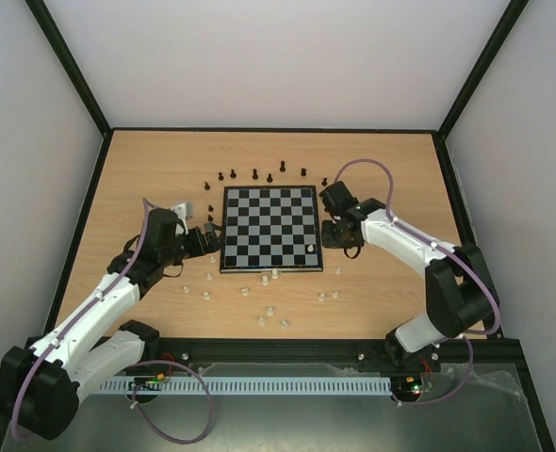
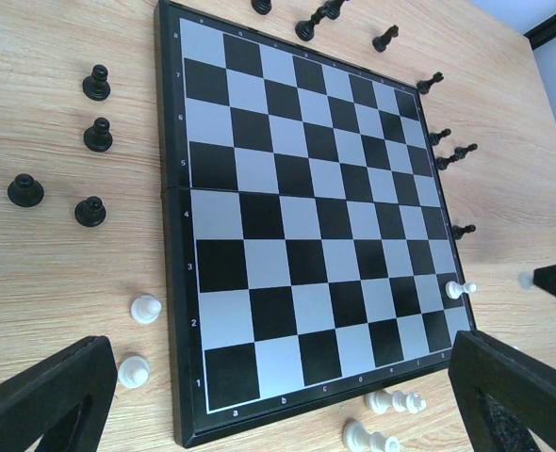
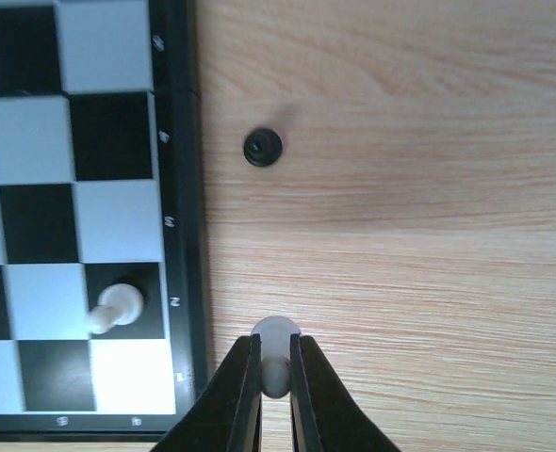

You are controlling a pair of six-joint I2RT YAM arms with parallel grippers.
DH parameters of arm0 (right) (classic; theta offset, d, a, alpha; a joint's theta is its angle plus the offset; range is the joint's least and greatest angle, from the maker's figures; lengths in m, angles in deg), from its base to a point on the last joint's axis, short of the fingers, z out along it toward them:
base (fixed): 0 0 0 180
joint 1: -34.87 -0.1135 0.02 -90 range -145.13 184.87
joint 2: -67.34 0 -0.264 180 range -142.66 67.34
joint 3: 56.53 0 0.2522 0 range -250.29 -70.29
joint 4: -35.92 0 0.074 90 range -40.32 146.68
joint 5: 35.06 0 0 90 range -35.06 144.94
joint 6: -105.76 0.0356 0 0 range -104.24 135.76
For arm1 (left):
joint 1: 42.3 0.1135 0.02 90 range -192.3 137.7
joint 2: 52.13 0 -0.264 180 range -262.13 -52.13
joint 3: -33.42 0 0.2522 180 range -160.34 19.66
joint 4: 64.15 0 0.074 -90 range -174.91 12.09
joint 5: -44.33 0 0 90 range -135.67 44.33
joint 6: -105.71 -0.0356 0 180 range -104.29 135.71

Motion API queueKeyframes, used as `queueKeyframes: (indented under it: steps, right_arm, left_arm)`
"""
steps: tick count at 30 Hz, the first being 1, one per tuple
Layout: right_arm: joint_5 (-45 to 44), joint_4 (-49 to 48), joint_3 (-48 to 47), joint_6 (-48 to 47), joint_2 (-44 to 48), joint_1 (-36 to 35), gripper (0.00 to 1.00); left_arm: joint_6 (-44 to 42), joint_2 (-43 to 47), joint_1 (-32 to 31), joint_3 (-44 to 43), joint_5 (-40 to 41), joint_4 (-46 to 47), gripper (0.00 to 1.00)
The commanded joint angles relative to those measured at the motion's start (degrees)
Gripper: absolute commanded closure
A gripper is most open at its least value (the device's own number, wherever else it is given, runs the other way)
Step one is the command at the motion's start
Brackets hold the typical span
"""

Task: Set up the chess pieces on the board
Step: Pick up the chess piece at the center of the board, then place the chess piece on the chessboard.

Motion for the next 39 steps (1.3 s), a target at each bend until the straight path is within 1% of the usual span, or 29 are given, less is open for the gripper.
queueKeyframes:
  steps: [1,5,10,19,39]
  right_arm:
    - [-1.0,7.1,-4.1,0.0,3.4,-1.2,0.92]
    - [-1.9,9.5,-8.3,0.5,3.5,-4.2,0.92]
    - [-2.4,11.1,-12.5,1.1,1.5,-7.4,0.92]
    - [-1.6,10.8,-15.2,1.9,-4.0,-12.0,0.91]
    - [0.9,7.0,-15.3,1.3,-12.5,-13.5,0.90]
  left_arm:
    - [0.1,0.9,-0.2,0.1,0.2,-0.2,0.01]
    - [0.1,1.0,-0.2,0.0,0.2,-0.3,0.00]
    - [0.0,1.6,-0.2,0.4,-0.9,0.0,0.01]
    - [0.1,4.9,-0.1,0.9,-0.4,-0.5,0.00]
    - [0.2,3.9,-0.1,0.4,-1.0,-0.5,0.01]
